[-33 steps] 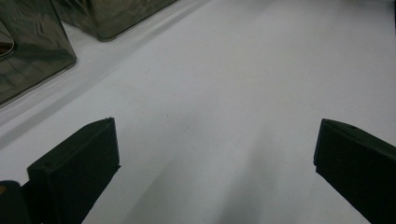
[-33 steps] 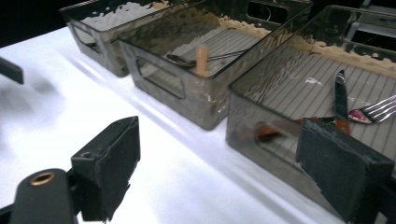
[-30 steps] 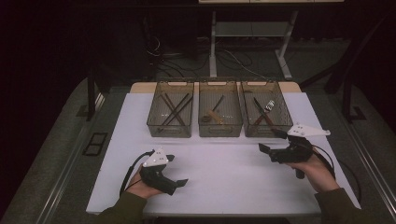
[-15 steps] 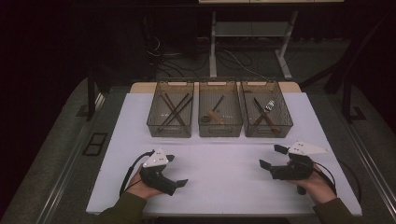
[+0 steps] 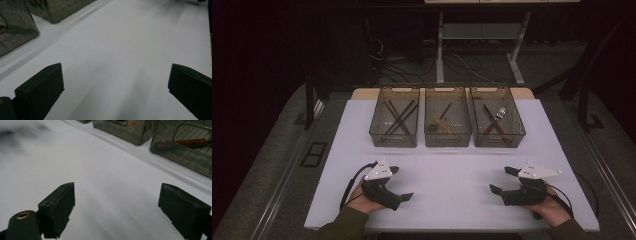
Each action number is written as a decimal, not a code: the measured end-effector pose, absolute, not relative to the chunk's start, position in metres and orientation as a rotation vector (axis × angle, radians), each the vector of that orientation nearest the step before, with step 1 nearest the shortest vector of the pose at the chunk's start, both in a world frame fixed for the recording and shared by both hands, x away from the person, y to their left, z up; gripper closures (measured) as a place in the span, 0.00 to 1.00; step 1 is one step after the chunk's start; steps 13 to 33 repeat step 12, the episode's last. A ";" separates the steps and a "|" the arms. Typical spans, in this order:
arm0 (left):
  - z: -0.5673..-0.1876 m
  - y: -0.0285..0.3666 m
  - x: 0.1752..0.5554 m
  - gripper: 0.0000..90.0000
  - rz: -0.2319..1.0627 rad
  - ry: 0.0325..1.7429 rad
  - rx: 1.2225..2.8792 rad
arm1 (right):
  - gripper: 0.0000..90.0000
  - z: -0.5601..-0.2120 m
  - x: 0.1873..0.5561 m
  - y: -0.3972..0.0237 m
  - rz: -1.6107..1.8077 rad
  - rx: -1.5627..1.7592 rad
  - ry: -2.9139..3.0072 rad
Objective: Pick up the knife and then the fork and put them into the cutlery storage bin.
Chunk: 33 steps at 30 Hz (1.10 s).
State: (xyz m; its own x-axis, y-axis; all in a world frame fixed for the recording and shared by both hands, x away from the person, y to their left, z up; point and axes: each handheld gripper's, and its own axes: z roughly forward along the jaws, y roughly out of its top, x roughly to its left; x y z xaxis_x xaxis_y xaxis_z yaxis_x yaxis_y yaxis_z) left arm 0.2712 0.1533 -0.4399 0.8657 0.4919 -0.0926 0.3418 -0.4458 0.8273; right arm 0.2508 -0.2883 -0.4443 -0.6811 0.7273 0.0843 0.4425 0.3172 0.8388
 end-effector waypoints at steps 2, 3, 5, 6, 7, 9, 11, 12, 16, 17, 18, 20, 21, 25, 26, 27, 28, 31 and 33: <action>-0.440 0.154 0.271 0.00 0.200 0.602 2.084 | 0.16 -0.445 0.251 -0.289 1.294 1.053 2.282; -0.439 0.154 0.271 0.00 0.200 0.600 2.086 | 0.15 -0.445 0.251 -0.289 1.292 1.052 2.283; -0.439 0.154 0.271 0.00 0.200 0.600 2.085 | 0.16 -0.445 0.252 -0.290 1.282 1.044 2.284; -0.439 0.154 0.271 0.00 0.199 0.602 2.082 | 0.16 -0.445 0.252 -0.291 1.279 1.052 2.285; -0.439 0.154 0.271 0.00 0.198 0.602 2.082 | 0.16 -0.445 0.252 -0.292 1.283 1.054 2.283; -0.439 0.154 0.271 0.00 0.198 0.601 2.082 | 0.16 -0.445 0.252 -0.292 1.288 1.050 2.278; -0.439 0.154 0.271 0.00 0.199 0.601 2.082 | 0.16 -0.444 0.252 -0.292 1.290 1.051 2.277; -0.439 0.154 0.272 0.00 0.201 0.597 2.083 | 0.16 -0.444 0.252 -0.292 1.291 1.048 2.278; -0.439 0.154 0.272 0.00 0.201 0.597 2.083 | 0.16 -0.444 0.252 -0.292 1.291 1.048 2.278; -0.439 0.154 0.272 0.00 0.201 0.597 2.083 | 0.16 -0.444 0.252 -0.292 1.291 1.048 2.278; -0.439 0.154 0.272 0.00 0.201 0.597 2.083 | 0.16 -0.444 0.252 -0.292 1.291 1.048 2.278; -0.439 0.154 0.272 0.00 0.201 0.597 2.083 | 0.16 -0.444 0.252 -0.292 1.291 1.048 2.278; -0.439 0.154 0.272 0.00 0.201 0.597 2.083 | 0.16 -0.444 0.252 -0.292 1.291 1.048 2.278; -0.439 0.154 0.272 0.00 0.201 0.597 2.083 | 0.16 -0.444 0.252 -0.292 1.291 1.048 2.278; -0.439 0.154 0.272 0.00 0.201 0.597 2.083 | 0.16 -0.444 0.252 -0.292 1.291 1.048 2.278; -0.439 0.154 0.272 0.00 0.201 0.597 2.083 | 0.16 -0.444 0.252 -0.292 1.291 1.048 2.278; -0.439 0.154 0.272 0.00 0.201 0.597 2.083 | 0.16 -0.444 0.252 -0.292 1.291 1.048 2.278; -0.439 0.154 0.272 0.00 0.201 0.597 2.083 | 0.16 -0.444 0.252 -0.292 1.291 1.048 2.278; -0.439 0.154 0.272 0.00 0.201 0.597 2.083 | 0.16 -0.444 0.252 -0.292 1.291 1.048 2.278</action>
